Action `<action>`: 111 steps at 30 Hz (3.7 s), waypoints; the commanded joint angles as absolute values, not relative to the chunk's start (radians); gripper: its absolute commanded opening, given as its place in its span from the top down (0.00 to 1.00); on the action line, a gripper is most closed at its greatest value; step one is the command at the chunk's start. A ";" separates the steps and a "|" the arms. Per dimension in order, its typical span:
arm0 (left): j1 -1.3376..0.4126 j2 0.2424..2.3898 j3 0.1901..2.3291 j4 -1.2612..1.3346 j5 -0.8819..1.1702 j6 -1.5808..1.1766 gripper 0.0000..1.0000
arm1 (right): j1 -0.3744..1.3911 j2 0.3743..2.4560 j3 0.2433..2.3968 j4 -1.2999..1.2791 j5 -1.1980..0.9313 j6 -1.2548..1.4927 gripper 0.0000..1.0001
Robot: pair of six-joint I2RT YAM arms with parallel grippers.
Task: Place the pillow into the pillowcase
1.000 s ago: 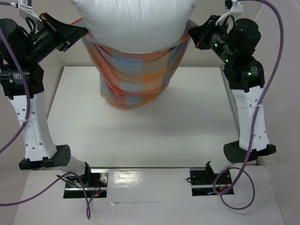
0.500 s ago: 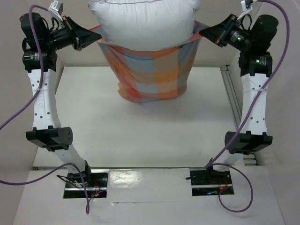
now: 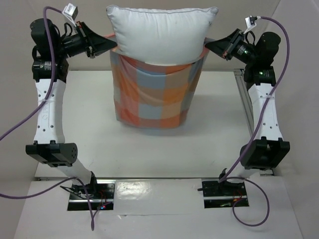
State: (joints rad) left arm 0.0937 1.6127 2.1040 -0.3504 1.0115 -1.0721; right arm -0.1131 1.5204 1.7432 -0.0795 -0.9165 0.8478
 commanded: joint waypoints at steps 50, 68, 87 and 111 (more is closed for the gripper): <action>0.227 1.571 2.008 -0.270 0.893 -1.065 1.00 | -0.262 1.488 1.911 0.137 -0.795 0.896 1.00; 0.239 1.468 1.747 -0.256 0.952 -0.974 1.00 | -0.240 1.460 1.888 0.178 -0.810 0.911 1.00; 0.173 1.422 1.651 -0.261 0.948 -0.937 0.83 | -0.137 1.413 1.833 0.110 -0.801 0.816 1.00; 0.143 1.382 1.597 -0.218 0.839 -0.971 0.41 | -0.063 1.422 1.879 0.063 -0.804 0.742 1.00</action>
